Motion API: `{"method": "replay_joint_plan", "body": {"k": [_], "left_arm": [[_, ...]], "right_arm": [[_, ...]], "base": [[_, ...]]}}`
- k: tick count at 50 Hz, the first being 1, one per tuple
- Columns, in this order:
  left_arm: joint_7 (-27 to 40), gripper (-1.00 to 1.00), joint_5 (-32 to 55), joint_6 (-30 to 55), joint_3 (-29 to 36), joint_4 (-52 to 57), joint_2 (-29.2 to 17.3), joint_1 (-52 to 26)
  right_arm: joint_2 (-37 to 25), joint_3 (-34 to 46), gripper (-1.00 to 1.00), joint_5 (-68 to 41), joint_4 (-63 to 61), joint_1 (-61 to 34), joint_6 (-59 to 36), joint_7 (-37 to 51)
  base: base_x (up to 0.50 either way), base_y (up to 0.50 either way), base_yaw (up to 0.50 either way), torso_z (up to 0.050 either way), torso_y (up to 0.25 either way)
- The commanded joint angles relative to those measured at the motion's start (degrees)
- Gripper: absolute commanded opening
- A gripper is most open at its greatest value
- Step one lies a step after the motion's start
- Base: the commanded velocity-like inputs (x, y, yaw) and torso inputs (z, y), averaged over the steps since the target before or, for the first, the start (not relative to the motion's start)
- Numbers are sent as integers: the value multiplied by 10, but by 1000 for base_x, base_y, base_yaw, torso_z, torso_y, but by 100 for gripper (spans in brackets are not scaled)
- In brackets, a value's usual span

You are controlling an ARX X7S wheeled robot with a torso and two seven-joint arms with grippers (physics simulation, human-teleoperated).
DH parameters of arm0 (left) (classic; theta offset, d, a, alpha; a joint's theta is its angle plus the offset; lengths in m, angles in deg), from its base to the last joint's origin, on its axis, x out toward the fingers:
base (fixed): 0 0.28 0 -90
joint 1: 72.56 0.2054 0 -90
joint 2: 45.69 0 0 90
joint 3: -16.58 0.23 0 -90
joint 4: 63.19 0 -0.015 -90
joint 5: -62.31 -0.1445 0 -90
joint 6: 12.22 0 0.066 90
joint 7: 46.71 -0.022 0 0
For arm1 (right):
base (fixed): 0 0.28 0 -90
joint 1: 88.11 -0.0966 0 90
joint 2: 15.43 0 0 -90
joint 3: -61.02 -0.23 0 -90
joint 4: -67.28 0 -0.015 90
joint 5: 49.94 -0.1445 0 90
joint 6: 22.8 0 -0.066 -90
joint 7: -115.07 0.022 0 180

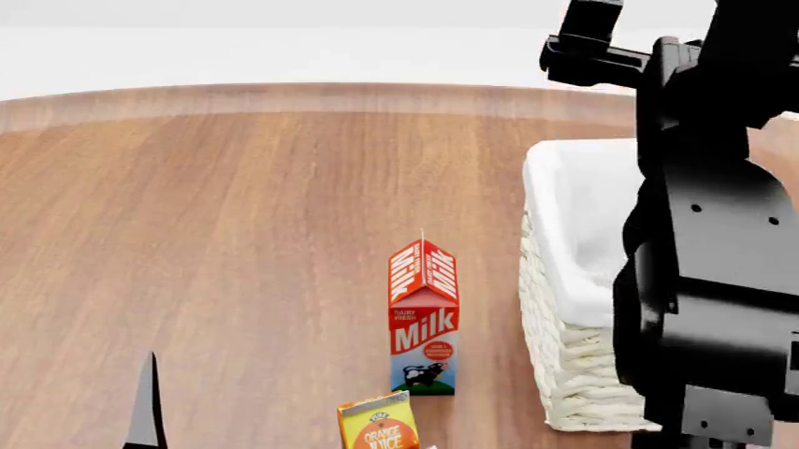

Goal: Pick up the tomato sauce, and put it in the basket.

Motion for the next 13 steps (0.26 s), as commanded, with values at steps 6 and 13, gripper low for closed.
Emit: {"method": "replay_joint_plan", "body": {"k": [6,13], "left_arm": [[4,100,4,4,1,10,-3,-1],[5,100,6,5,-1,13,-5,-1]], "right_arm": [[10,-66,100,-129,-526,161,-236,25],[7,-94,100,-165,-632,190,-276,41]], "base": [[0,0,0,0,0],[0,0,0,0,0]]}}
